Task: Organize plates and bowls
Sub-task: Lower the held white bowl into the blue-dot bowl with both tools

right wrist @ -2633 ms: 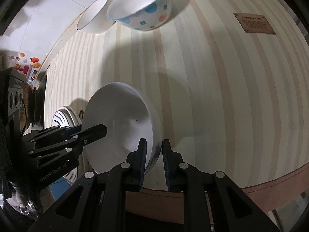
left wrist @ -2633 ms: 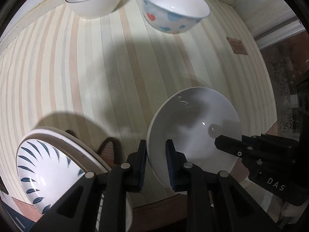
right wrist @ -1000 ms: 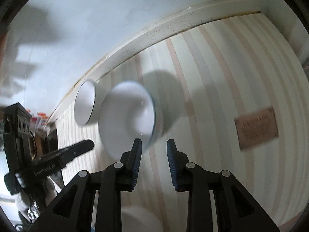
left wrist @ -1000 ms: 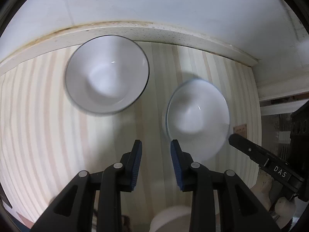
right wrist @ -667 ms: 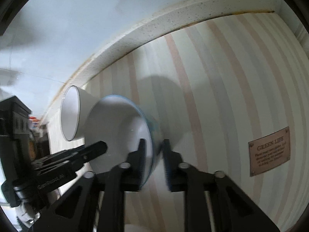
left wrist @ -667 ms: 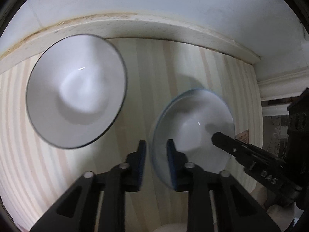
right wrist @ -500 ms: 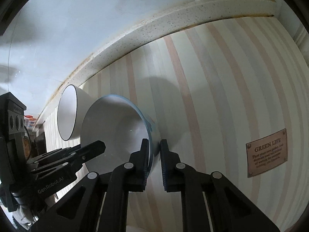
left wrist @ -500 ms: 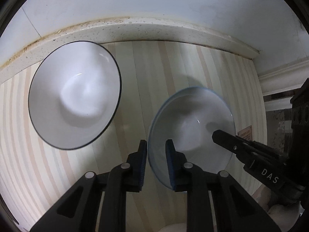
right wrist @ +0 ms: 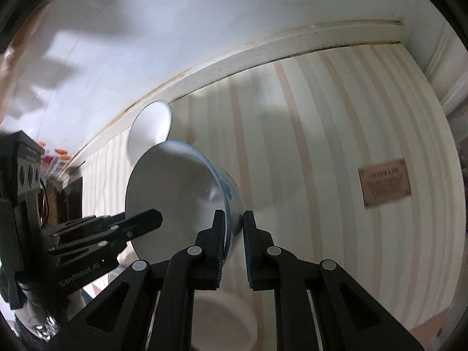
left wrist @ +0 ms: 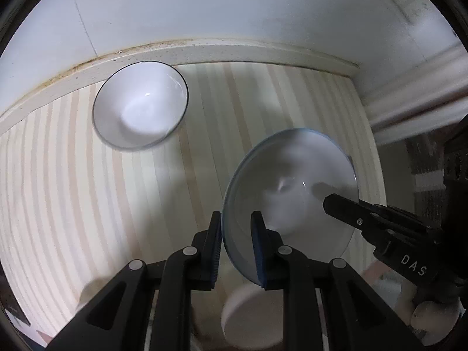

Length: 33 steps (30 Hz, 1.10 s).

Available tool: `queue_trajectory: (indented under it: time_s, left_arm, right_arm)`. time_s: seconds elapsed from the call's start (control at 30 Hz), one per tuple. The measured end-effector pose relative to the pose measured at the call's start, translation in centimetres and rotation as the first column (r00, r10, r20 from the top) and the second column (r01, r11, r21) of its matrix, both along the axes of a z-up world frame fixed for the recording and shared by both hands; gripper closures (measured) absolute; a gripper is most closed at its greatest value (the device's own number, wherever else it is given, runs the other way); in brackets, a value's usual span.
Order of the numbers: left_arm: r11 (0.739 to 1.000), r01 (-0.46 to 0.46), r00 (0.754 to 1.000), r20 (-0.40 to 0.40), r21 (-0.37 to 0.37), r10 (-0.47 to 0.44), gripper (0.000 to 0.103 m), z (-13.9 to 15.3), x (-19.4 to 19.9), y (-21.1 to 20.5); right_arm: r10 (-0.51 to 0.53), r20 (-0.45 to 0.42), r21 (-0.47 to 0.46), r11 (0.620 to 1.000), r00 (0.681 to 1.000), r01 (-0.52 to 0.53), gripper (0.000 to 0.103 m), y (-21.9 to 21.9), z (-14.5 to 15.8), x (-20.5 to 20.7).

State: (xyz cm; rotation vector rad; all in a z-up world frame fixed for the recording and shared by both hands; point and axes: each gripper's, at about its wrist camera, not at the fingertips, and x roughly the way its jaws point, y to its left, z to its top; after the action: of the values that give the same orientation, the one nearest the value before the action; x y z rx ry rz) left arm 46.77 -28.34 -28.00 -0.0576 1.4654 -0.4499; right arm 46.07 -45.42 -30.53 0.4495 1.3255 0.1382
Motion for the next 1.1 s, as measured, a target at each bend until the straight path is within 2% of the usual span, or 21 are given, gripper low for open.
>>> queue_trajectory:
  time_s: [0.27,0.53,0.7,1.1]
  left_arm:
    - [0.996,0.082,0.997,-0.017,0.019,-0.082,0.086,2.1,-6.2,1.2]
    - [0.988,0.137,0.99,-0.054,0.066,-0.134,0.086,-0.2,-9.9,0.6]
    - [0.984,0.154,0.985,-0.085,0.087,-0.147,0.086,-1.8,-11.1,0.7]
    - [0.975,0.181,0.98,-0.109,0.129,-0.167,0.086,-3.3,-12.1,0.1]
  right_arm:
    - [0.018,-0.034,0.018,1.0,0.999,-0.018,0.089,1.6,1.7,-8.1]
    - [0.001,-0.1,0.046,0.999,0.995,0.004,0.088,2.3,-0.4,-13.7]
    - [0.004,-0.126,0.044,0.999,0.992,0.002,0.088,2.7,-1.9,-14.9]
    - [0.005,-0.176,0.047,0.999,0.984,0.003,0.088,3.2,-4.1,-14.9]
